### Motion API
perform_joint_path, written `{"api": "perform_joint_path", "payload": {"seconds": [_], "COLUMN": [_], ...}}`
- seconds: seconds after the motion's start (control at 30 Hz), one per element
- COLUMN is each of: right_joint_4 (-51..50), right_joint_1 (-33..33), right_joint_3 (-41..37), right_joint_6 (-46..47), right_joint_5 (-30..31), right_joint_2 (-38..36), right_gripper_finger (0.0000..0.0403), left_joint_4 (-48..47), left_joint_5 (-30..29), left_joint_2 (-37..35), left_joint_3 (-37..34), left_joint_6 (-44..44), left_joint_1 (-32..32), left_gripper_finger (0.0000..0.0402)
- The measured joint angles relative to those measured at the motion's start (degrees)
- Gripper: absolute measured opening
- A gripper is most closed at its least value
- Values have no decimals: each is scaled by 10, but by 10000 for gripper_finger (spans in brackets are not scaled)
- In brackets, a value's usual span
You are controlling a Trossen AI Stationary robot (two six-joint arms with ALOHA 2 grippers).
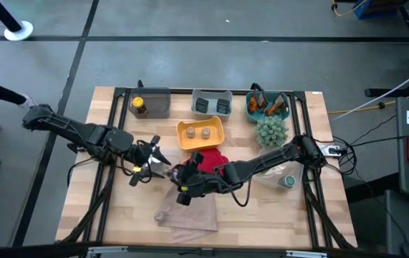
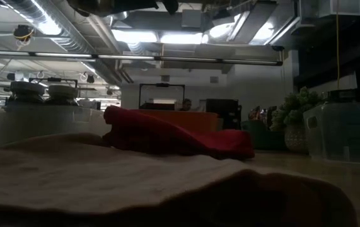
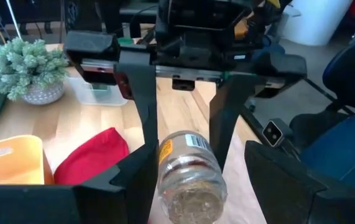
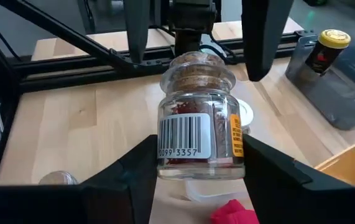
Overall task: Sort spices by type
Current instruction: Put the brown seasoning bottle into the yellow bin
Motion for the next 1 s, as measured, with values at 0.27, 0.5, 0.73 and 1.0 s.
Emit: {"api": "perform_joint_path", "payload": {"seconds": [0.27,0.5,0.73,1.0], "right_joint_4": [40,61,66,82], "right_joint_1": [0,0,0,0], "right_joint_3": [0,-1,-1,-1], "right_joint_6": [-13,-15,-14,-14], "right_joint_5": [-22,-29,-13,-10], "right_joint_2": [0,0,0,0], "right_gripper_finger": [200,201,201,202], "left_joint_4": [-2,-2,-5,-9], "left_joint_5": [0,1,0,0], "left_joint_2": [0,0,0,0], "left_joint_3": [0,0,0,0], "left_joint_6": [0,-2,-17,-15], "left_joint_1": [-11,-11,-14,-21], "left_gripper_finger": [221,221,221,221]}}
